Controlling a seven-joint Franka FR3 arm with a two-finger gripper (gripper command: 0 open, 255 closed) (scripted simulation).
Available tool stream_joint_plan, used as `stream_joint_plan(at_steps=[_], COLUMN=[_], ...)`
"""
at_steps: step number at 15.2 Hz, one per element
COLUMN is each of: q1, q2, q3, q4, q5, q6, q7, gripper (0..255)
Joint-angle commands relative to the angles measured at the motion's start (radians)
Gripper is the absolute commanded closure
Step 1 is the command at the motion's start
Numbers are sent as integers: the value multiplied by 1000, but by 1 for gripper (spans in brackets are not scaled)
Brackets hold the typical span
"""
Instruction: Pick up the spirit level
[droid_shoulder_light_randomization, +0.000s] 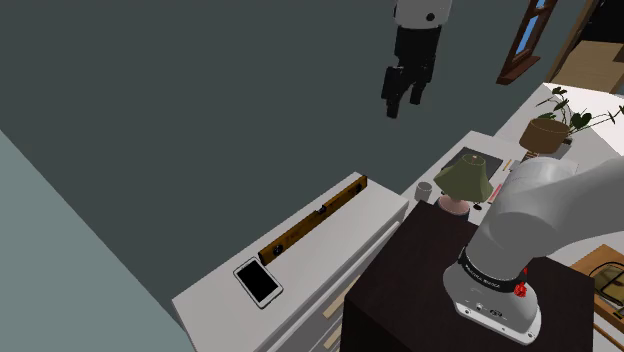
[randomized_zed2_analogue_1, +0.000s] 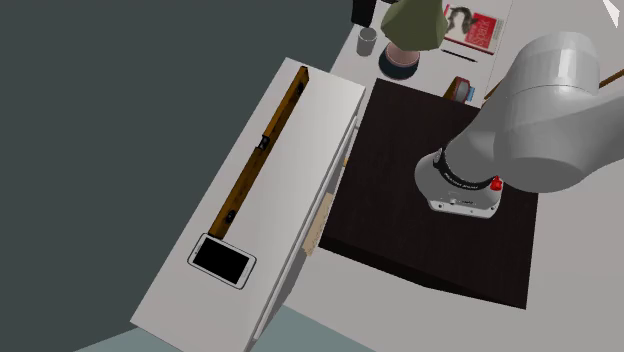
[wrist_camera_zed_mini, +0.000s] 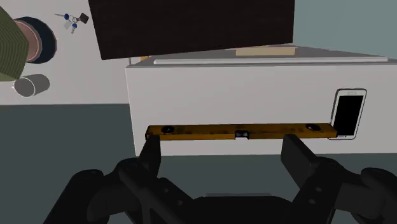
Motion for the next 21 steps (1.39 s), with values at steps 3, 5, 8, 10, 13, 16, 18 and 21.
stream_joint_plan(at_steps=[3, 5, 8, 10, 13, 16, 18, 21], q1=[-23, -47, -81, -103, -137, -174, -200, -243], q2=[11, 29, 72, 109, 180, 268, 334, 445], q3=[41, 82, 146, 188, 250, 311, 350, 405], q4=[-49, -92, -145, -173, -203, -221, -226, -225], q5=[32, 65, 113, 144, 184, 216, 230, 239], q6=[53, 109, 197, 259, 357, 460, 531, 638], q7=[103, 204, 354, 452, 598, 743, 840, 988], gripper=[0, 0, 0, 0, 0, 0, 0, 0])
